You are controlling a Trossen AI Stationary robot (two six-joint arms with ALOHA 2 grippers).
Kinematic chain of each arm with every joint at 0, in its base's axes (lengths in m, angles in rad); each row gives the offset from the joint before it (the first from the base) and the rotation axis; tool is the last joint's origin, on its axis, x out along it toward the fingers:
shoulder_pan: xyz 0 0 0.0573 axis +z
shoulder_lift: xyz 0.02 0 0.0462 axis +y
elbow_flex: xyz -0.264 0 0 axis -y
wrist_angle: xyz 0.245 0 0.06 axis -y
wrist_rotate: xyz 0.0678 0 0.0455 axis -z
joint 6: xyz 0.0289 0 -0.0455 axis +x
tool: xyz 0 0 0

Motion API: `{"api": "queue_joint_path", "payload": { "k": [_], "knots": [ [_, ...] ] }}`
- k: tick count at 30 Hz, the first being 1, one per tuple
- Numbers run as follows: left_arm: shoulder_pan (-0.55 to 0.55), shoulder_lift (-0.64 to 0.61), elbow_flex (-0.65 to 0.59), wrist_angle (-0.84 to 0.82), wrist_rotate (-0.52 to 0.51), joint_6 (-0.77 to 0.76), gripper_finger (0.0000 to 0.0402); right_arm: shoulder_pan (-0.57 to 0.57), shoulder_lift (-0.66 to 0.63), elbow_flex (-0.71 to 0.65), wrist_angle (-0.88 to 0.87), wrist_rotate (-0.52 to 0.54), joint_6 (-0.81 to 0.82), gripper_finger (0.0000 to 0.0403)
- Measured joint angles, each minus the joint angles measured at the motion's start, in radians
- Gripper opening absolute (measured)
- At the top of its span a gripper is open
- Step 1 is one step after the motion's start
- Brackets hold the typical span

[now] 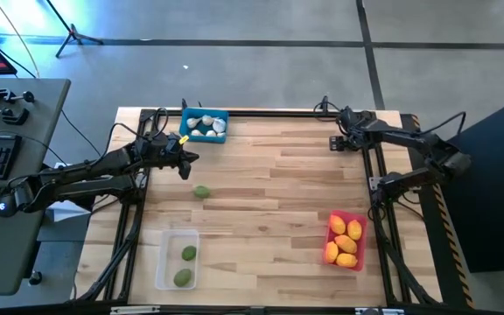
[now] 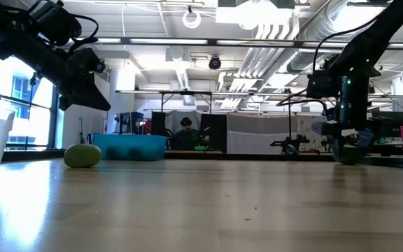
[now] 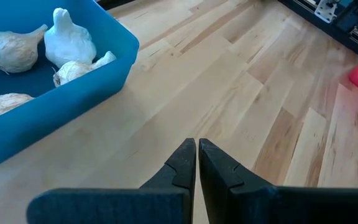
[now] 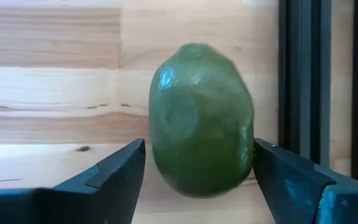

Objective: Sort produce into baskets
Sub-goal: Put the lime into the transparent bin

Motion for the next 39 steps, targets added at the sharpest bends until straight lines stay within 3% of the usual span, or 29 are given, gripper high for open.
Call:
{"api": "queue_joint_path", "payload": {
  "k": [7, 14, 19, 26, 31, 36, 39],
  "knots": [
    [0.000, 0.000, 0.000, 0.000, 0.000, -0.010, 0.0007, 0.021, 0.000, -0.050, 0.050, 0.014, 0.034, 0.0251],
    [0.000, 0.000, 0.000, 0.000, 0.001, -0.048, 0.0007, 0.028, -0.002, -0.072, 0.105, 0.036, 0.033, 0.0128],
    [0.000, 0.000, 0.000, 0.003, 0.003, -0.095, 0.0007, 0.028, -0.004, -0.072, 0.108, 0.024, 0.031, 0.0123],
    [-0.001, 0.000, 0.000, 0.141, 0.112, -0.244, 0.0007, 0.095, -0.046, -0.034, 0.150, -0.138, 0.032, 0.0122],
    [-0.002, 0.000, 0.000, 0.400, 0.210, -0.457, 0.0007, 0.245, -0.122, -0.032, 0.430, -0.323, 0.041, 0.0122],
    [-0.002, 0.000, 0.000, 0.672, 0.181, -0.541, 0.0008, 0.432, -0.132, -0.030, 0.809, -0.369, 0.026, 0.0122],
    [-0.002, 0.004, 0.013, 0.731, 0.152, -0.540, 0.0009, 0.538, -0.132, -0.030, 0.988, -0.373, 0.006, 0.0122]
  ]
}}
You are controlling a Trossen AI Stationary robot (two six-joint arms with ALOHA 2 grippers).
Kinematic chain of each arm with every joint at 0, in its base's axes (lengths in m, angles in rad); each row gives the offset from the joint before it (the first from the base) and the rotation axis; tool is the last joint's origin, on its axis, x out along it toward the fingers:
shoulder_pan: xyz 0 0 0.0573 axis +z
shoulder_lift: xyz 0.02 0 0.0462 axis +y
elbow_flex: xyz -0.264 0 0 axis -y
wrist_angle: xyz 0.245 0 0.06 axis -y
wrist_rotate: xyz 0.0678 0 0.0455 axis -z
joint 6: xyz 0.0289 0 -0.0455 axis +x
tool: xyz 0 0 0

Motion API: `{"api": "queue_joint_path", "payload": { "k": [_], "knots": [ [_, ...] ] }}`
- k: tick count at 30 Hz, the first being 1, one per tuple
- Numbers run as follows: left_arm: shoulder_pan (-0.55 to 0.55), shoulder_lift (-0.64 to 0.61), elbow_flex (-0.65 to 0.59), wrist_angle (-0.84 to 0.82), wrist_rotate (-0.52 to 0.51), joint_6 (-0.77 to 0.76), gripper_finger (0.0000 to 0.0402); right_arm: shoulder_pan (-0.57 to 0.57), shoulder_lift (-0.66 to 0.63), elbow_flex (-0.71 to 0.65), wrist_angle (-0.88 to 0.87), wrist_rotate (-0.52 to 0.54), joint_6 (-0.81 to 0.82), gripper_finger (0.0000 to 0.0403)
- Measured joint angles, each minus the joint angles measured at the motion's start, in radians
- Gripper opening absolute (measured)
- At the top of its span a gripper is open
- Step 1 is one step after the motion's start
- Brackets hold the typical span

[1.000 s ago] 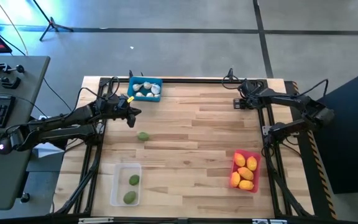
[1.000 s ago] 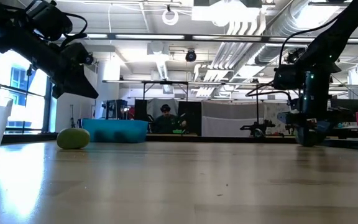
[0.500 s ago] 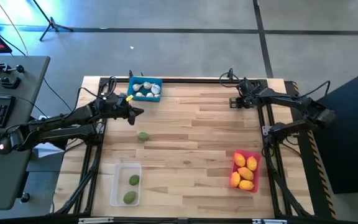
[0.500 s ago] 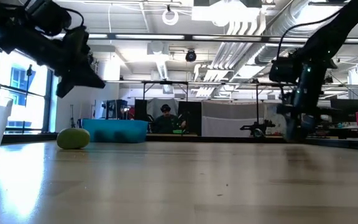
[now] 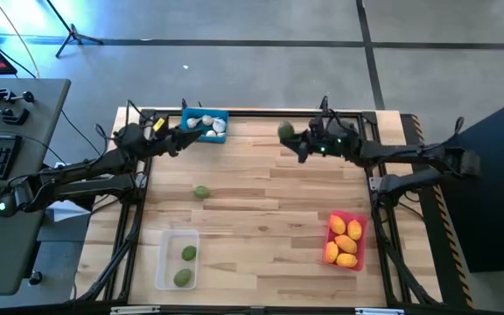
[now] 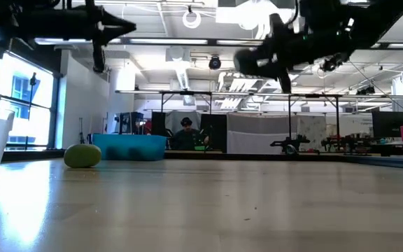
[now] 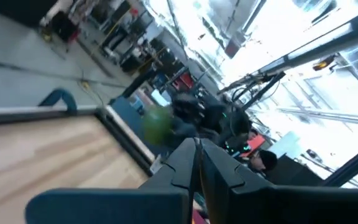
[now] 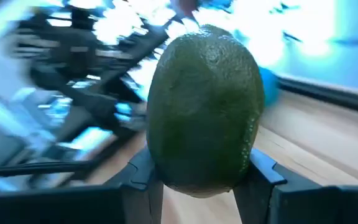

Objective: Sort produce into baskets
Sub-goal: Put the lime into the transparent bin

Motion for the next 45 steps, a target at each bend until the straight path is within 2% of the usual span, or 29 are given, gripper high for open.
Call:
{"api": "queue_joint_path", "payload": {
  "k": [3, 9, 17, 23, 37, 45],
  "knots": [
    [-0.009, 0.025, 0.053, 0.000, -0.006, 0.045, 0.0023, 0.098, 0.000, 0.021, 0.098, 0.022, -0.022, 0.0122],
    [-0.075, 0.158, 0.233, -0.019, 0.000, 0.175, 0.0091, 0.242, 0.005, 0.133, 0.100, 0.144, -0.131, 0.0122],
    [-0.162, 0.397, 0.535, -0.211, 0.017, 0.359, 0.0195, 0.289, 0.006, 0.260, 0.005, 0.174, -0.238, 0.0122],
    [-0.172, 0.550, 0.701, -0.236, 0.051, 0.382, 0.0245, 0.308, 0.006, 0.312, -0.056, 0.172, -0.282, 0.0122],
    [-0.215, 0.779, 0.894, -0.219, 0.220, 0.364, 0.0255, 0.341, 0.005, 0.320, -0.051, 0.154, -0.291, 0.0122],
    [-0.253, 0.837, 0.926, -0.218, 0.228, 0.372, 0.0255, 0.340, 0.005, 0.320, -0.055, 0.150, -0.291, 0.0122]
  ]
}}
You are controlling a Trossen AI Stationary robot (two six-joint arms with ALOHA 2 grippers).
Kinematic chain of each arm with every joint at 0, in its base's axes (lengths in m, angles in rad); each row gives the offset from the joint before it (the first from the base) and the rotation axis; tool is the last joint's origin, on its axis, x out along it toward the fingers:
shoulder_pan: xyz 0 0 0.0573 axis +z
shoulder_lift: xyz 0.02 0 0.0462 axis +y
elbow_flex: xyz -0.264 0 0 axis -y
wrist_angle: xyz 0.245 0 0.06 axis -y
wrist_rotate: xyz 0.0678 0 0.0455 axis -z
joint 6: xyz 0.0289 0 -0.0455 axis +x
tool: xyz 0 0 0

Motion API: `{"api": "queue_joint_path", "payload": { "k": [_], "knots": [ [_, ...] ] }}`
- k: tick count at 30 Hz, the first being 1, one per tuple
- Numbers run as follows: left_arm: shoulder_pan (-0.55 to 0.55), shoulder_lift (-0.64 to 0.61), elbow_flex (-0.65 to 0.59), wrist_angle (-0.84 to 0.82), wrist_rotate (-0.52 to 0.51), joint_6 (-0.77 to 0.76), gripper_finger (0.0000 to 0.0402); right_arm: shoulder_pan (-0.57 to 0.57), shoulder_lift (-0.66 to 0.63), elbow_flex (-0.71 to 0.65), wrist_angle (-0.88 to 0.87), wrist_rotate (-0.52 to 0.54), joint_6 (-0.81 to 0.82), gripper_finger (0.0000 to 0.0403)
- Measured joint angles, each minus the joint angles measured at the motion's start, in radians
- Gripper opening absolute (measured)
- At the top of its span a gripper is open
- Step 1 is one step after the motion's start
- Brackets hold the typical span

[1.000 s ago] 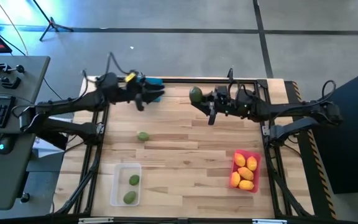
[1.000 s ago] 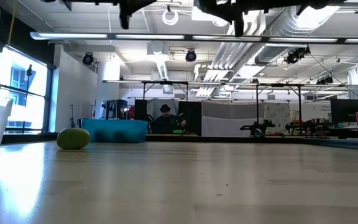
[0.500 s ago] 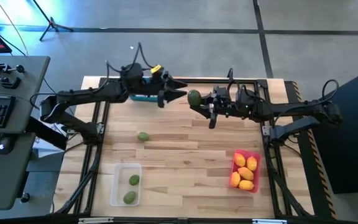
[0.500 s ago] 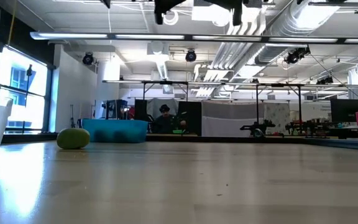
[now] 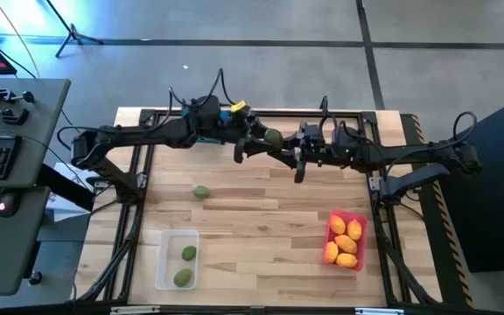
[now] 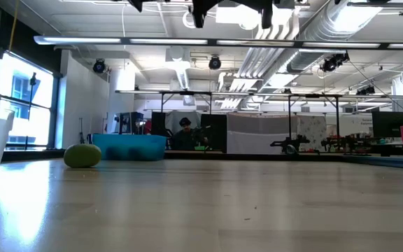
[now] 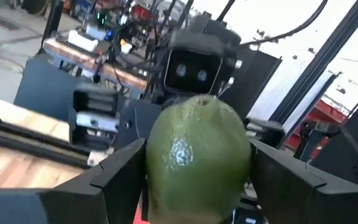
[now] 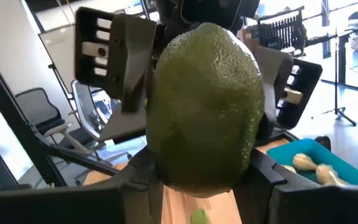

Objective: Sort produce into baskets
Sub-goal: Put the lime into the transparent bin

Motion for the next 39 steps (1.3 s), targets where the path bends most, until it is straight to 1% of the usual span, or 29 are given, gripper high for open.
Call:
{"api": "queue_joint_path", "payload": {
  "k": [4, 10, 15, 18, 22, 26, 28, 35, 39],
  "knots": [
    [-0.005, 0.017, -0.001, 0.012, -0.002, 0.006, 0.0255, 0.000, 0.001, 0.000, -0.018, 0.000, -0.001, 0.0122],
    [-0.003, 0.012, -0.001, 0.079, -0.006, 0.025, 0.0255, 0.000, 0.000, 0.001, -0.025, -0.003, -0.004, 0.0122],
    [-0.003, 0.011, -0.001, 0.087, -0.007, 0.029, 0.0253, 0.000, 0.000, 0.001, -0.037, -0.004, -0.008, 0.0122],
    [-0.005, 0.011, -0.001, 0.088, -0.010, 0.029, 0.0238, 0.000, 0.000, 0.000, -0.042, -0.005, -0.008, 0.0122],
    [-0.005, 0.011, -0.001, 0.083, -0.013, 0.030, 0.0194, 0.000, 0.000, 0.000, -0.043, -0.006, -0.008, 0.0124],
    [-0.006, 0.011, -0.001, 0.067, -0.013, 0.055, 0.0148, 0.001, 0.001, 0.000, -0.047, -0.006, -0.005, 0.0153],
    [-0.006, 0.011, -0.001, 0.066, -0.013, 0.060, 0.0134, 0.001, 0.001, 0.000, -0.047, -0.006, -0.004, 0.0157],
    [0.008, 0.008, -0.001, 0.063, -0.001, 0.063, 0.0126, -0.001, 0.001, 0.000, -0.065, 0.000, 0.000, 0.0163],
    [0.020, -0.003, -0.002, 0.049, 0.018, 0.068, 0.0124, -0.001, 0.001, 0.000, -0.109, 0.003, 0.017, 0.0183]
  ]
}}
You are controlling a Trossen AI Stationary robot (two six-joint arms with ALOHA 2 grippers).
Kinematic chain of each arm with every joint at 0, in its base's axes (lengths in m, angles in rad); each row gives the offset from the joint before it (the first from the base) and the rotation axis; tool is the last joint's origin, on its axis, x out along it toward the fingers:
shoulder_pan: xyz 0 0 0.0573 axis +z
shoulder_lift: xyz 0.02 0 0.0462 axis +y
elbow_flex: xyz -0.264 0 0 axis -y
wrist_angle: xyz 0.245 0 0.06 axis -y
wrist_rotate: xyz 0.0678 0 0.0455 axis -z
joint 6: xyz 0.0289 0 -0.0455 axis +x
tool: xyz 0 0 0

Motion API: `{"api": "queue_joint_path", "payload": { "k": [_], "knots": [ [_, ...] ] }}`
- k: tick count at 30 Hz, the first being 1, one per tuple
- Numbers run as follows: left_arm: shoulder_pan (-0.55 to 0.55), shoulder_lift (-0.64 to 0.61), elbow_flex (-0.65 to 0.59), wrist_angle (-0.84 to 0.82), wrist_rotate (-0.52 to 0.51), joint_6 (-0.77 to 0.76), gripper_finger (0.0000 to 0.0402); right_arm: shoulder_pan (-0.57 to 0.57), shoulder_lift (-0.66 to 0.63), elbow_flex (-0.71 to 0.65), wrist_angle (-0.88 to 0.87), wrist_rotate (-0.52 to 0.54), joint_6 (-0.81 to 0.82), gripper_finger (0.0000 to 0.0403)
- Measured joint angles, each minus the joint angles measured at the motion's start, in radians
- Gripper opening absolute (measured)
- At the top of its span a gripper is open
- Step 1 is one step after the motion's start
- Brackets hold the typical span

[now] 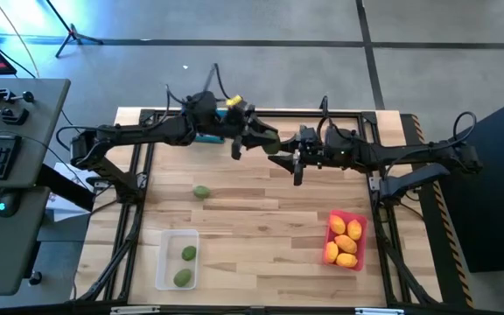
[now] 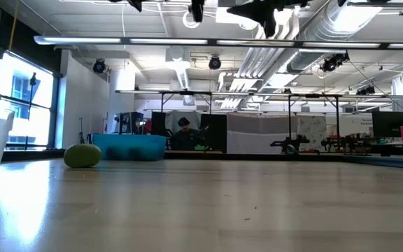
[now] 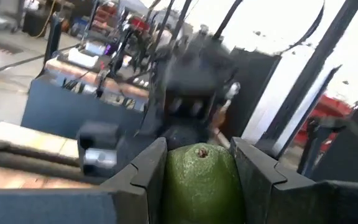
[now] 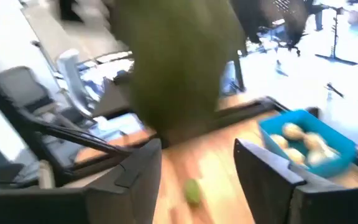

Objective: Sort produce into baskets
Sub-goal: Put the lime into the transparent bin

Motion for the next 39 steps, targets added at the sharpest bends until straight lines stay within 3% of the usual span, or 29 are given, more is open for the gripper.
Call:
{"api": "queue_joint_path", "payload": {
  "k": [9, 14, 18, 25, 30, 34, 39],
  "knots": [
    [0.008, -0.049, 0.000, -0.006, 0.046, 0.002, 0.0122, -0.001, 0.000, -0.003, -0.049, 0.049, 0.002, 0.0241],
    [0.001, -0.133, 0.004, -0.192, 0.094, 0.049, 0.0122, -0.005, 0.000, -0.003, -0.177, 0.048, -0.033, 0.0233],
    [-0.023, -0.202, 0.002, -0.458, 0.082, 0.097, 0.0122, -0.019, 0.000, -0.003, -0.313, 0.046, -0.040, 0.0177],
    [-0.164, -0.320, 0.001, -1.037, 0.014, 0.086, 0.0122, -0.038, 0.000, -0.003, -0.369, 0.001, -0.115, 0.0014],
    [-0.358, -0.371, -0.002, -1.291, -0.110, -0.056, 0.0122, -0.055, 0.000, -0.003, -0.368, -0.048, -0.129, 0.0028],
    [-0.535, -0.422, -0.079, -1.257, -0.202, -0.293, 0.0122, -0.069, 0.000, -0.003, -0.368, -0.052, -0.130, 0.0017],
    [-0.738, -0.489, -0.238, -1.116, -0.390, -0.626, 0.0122, -0.080, 0.000, -0.003, -0.368, -0.052, -0.146, 0.0005]
  ]
}}
